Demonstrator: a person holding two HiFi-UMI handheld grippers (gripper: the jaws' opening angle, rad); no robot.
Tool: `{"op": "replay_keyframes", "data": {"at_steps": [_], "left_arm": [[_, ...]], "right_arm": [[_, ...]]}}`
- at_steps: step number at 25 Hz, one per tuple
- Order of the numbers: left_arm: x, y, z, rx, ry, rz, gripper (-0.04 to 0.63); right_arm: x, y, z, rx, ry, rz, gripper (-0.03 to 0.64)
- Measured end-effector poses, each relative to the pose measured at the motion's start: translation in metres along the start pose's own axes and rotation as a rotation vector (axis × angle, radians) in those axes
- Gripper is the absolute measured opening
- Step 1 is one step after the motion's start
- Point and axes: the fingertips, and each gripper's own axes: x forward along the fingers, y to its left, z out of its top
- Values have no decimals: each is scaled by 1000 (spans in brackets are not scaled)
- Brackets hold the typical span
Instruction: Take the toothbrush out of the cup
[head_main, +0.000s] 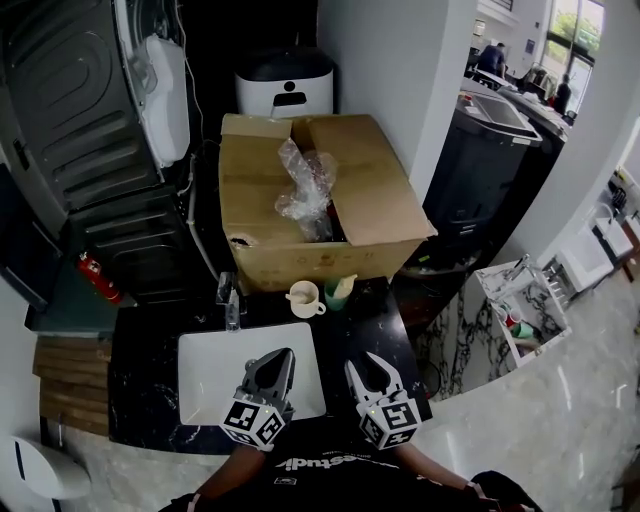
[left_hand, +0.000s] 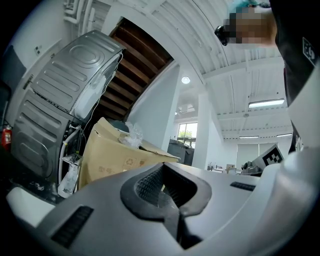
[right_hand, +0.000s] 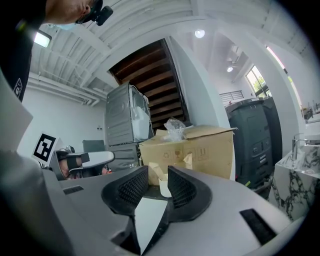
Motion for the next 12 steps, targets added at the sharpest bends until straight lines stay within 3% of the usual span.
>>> {"op": "replay_keyframes", "data": {"at_steps": [5,12], "left_arm": [[-5,8,0,-2,0,24,14],[-15,17,0,7,3,57,14]], "right_arm": [[20,-12,-2,27,-13,-8,143],[77,-53,-13,-25,-4,-57,147]]}}
